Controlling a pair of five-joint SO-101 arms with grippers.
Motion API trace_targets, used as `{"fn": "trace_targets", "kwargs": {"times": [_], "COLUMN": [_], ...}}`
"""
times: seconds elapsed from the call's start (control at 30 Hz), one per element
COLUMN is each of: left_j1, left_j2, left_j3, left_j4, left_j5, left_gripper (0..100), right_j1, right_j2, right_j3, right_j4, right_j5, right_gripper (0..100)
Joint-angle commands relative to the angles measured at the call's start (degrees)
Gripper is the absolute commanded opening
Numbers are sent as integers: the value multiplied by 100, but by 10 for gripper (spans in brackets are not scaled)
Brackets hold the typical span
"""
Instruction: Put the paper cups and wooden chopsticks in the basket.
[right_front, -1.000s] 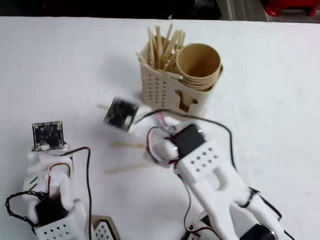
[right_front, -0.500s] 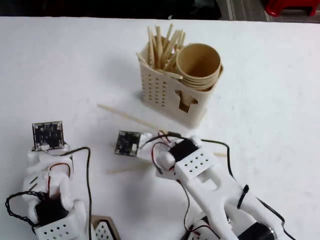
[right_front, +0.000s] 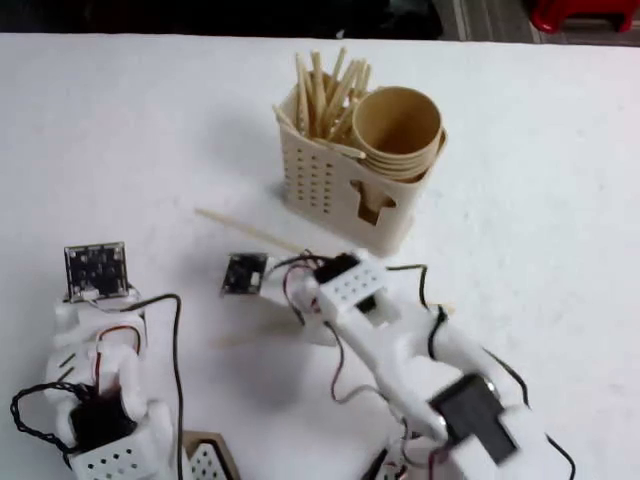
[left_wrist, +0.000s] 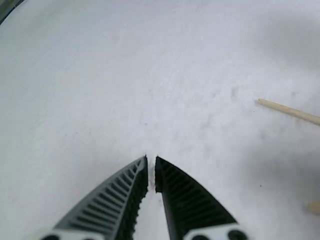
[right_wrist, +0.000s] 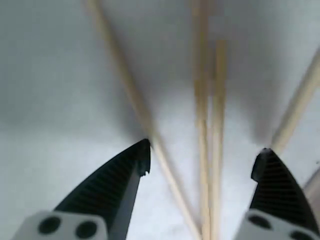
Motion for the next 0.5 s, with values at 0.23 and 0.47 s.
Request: {"fn": "trace_targets", "kwargs": {"times": [0.23, 0.47], "left_j1": [-57, -57], "left_j2": [-57, -57], "left_j3": [-44, -44], "left_j4": [-123, -123], "left_j5": [-70, -70], "left_gripper": [50, 50], "right_j1": [-48, -75], "right_j2": [831, 769], "right_j3": [-782, -818], "right_j4": [84, 75], "right_j5": [44, 44], "right_gripper": [48, 19]}}
